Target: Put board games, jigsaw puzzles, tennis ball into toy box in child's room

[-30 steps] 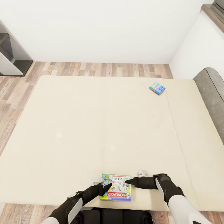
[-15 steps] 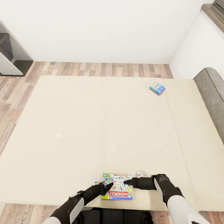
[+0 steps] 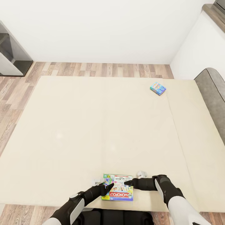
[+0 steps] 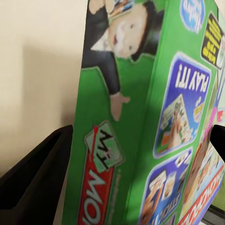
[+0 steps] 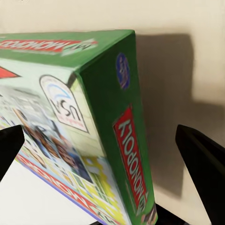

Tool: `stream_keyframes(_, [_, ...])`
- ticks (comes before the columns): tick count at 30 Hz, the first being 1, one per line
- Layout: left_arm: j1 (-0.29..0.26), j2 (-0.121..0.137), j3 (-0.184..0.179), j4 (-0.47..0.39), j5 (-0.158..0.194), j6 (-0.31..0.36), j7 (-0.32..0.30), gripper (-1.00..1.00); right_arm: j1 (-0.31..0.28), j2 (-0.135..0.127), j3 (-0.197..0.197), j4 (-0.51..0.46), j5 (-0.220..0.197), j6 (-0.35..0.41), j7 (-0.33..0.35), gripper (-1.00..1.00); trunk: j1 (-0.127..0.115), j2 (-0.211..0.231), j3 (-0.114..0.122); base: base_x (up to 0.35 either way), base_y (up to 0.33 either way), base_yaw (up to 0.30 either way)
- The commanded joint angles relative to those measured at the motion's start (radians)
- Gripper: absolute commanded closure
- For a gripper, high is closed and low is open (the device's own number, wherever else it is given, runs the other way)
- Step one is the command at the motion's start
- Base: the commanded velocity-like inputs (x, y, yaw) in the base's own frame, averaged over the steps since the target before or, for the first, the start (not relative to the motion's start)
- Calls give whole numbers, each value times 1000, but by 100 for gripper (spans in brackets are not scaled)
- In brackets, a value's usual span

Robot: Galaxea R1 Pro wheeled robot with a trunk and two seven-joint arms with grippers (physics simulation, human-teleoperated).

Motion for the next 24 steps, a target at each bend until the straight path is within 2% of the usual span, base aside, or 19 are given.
stream_keyframes(1, [-1, 1, -12, -1, 12, -1, -9, 100, 0, 1, -10, -2, 22, -6, 3, -100, 0, -1, -1, 0, 0, 0])
stream_keyframes(15, [3, 8, -10, -11, 13, -3, -37, 100, -1, -1, -13, -2, 22, -7, 2, -100, 0, -1, -1, 0, 0, 0])
stream_keyframes(24, [12, 24, -5, -38, 19, -1, -60, 100, -9, -5, -16, -6, 22, -5, 0, -100, 0, -1, -1, 0, 0, 0])
